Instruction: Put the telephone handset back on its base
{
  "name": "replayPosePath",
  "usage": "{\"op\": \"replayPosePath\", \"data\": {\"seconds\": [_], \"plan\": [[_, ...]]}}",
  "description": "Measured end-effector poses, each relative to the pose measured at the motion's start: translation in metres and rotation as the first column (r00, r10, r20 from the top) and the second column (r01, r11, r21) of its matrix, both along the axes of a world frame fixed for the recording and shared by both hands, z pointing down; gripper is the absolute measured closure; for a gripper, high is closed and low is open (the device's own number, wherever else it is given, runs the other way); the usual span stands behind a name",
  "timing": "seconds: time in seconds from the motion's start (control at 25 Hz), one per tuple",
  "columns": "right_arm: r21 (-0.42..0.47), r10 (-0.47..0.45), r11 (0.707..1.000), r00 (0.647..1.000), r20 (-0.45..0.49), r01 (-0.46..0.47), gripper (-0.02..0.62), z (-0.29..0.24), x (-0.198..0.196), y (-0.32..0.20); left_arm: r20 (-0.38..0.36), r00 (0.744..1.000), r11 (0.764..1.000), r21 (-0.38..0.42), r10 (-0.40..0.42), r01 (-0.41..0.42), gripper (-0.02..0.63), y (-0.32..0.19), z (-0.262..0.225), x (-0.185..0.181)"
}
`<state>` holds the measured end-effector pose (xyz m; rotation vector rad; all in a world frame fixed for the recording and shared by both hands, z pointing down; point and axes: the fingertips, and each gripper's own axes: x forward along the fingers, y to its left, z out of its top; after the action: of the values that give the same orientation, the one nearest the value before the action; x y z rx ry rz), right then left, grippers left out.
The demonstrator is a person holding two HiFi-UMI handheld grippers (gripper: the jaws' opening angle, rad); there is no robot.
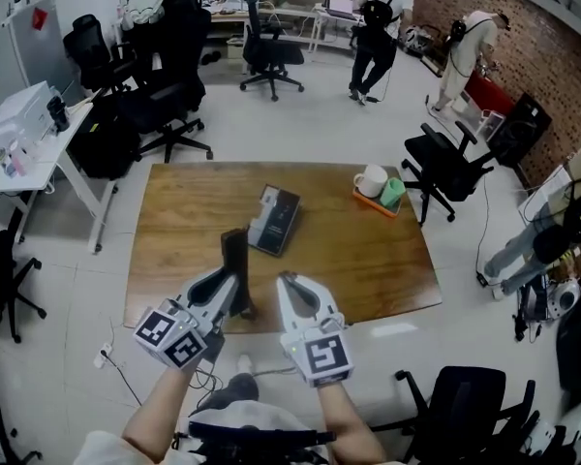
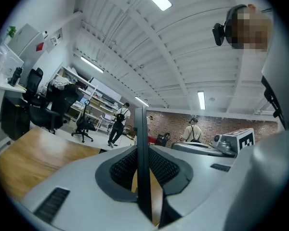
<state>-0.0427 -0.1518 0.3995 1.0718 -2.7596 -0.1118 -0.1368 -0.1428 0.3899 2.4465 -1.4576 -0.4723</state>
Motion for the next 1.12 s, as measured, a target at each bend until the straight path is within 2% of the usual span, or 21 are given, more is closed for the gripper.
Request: {"op": "replayPosePath", "data": {"seconds": [0.28, 0.44, 0.64, 1.12], "plan": [[-0.035, 0.015, 0.999, 1.0, 0.006, -0.015, 0.594, 0.007, -0.025, -0.037, -0.054, 0.998, 0.997, -0.053, 0.044, -0.047, 0.538, -0.049, 0.017, -0.025], [-0.058, 0.037, 0.998, 0.999, 0.009, -0.037, 0.594, 0.013, -0.036, -0.054, -0.124, 0.99, 0.992, -0.093, 0.074, -0.086, 0.54, -0.072, 0.034, -0.036], [-0.067, 0.045, 0.997, 0.999, -0.011, -0.046, 0.594, 0.024, -0.042, -0.074, -0.171, 0.979, 0.981, -0.14, 0.109, -0.133, 0.54, -0.102, 0.052, -0.044], [-0.113, 0.111, 0.987, 0.994, -0.01, -0.111, 0.594, 0.042, -0.04, -0.111, -0.225, 0.955, 0.945, -0.218, 0.193, -0.242, 0.539, -0.161, 0.095, -0.044]]}}
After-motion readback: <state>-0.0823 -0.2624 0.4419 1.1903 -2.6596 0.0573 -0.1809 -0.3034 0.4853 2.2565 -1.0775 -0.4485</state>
